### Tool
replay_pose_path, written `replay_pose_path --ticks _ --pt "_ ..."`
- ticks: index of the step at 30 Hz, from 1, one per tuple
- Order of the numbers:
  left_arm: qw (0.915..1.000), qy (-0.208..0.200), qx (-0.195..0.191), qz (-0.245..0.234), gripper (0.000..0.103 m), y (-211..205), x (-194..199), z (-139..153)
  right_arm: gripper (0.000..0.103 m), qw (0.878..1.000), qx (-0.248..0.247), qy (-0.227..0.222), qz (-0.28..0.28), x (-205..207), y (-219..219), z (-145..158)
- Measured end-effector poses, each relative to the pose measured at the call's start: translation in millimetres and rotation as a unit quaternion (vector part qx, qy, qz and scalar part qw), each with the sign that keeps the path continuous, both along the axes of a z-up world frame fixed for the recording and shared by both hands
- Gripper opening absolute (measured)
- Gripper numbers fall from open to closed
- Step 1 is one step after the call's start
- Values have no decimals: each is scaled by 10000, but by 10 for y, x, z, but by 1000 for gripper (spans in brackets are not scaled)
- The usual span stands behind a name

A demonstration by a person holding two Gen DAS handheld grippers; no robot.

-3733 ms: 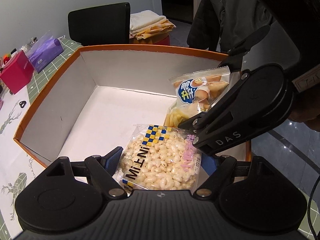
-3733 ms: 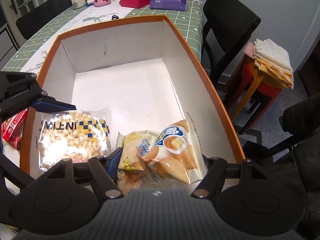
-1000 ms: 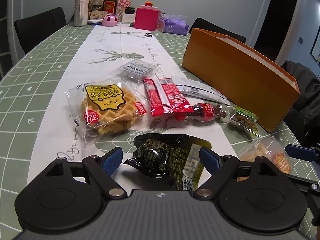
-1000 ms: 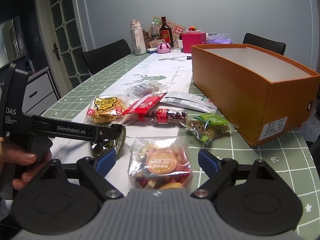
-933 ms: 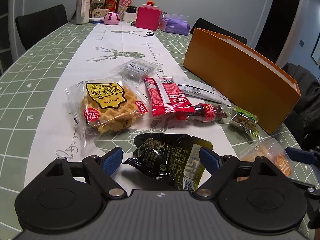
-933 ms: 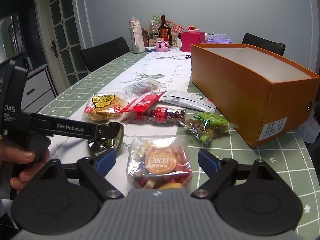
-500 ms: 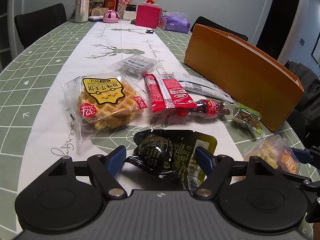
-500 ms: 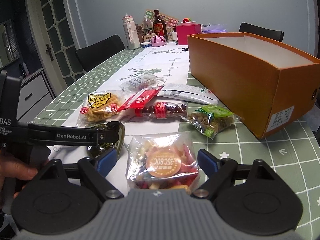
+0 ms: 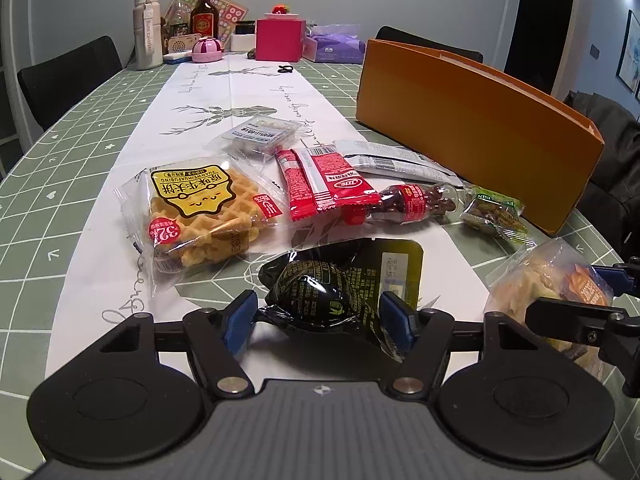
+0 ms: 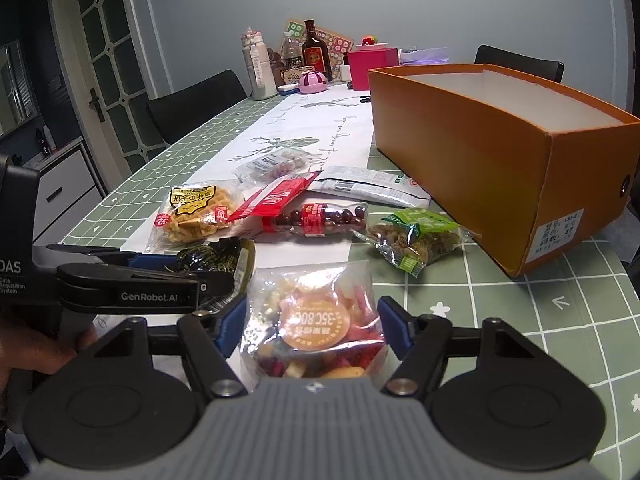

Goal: Organize snacks
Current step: 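Grasp the dark green pouch with the left tool while the right tool grasps the clear cookie bag, then lift both held snacks and carry them over the orange box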

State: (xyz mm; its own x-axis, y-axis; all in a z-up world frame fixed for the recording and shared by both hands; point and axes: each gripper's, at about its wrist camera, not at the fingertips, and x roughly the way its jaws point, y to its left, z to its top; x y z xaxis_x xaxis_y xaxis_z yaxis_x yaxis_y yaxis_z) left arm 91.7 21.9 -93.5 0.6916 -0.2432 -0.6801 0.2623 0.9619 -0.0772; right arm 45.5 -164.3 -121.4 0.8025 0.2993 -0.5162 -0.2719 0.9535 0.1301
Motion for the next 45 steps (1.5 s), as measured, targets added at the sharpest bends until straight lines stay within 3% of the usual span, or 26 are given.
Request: replay_pose_path --ticks 9,28,45 --pt "9997 -77 -221 20 63 56 -37 28 67 10000 31 -14 -22 -18 -33 1" --pt "9981 -142 -579 143 60 155 -159 133 61 9999 106 -76 -35 -89 -131 44" --pt "9975 -250 -660 99 59 166 -255 299 60 9997 115 -228 -28 -161 -166 148"
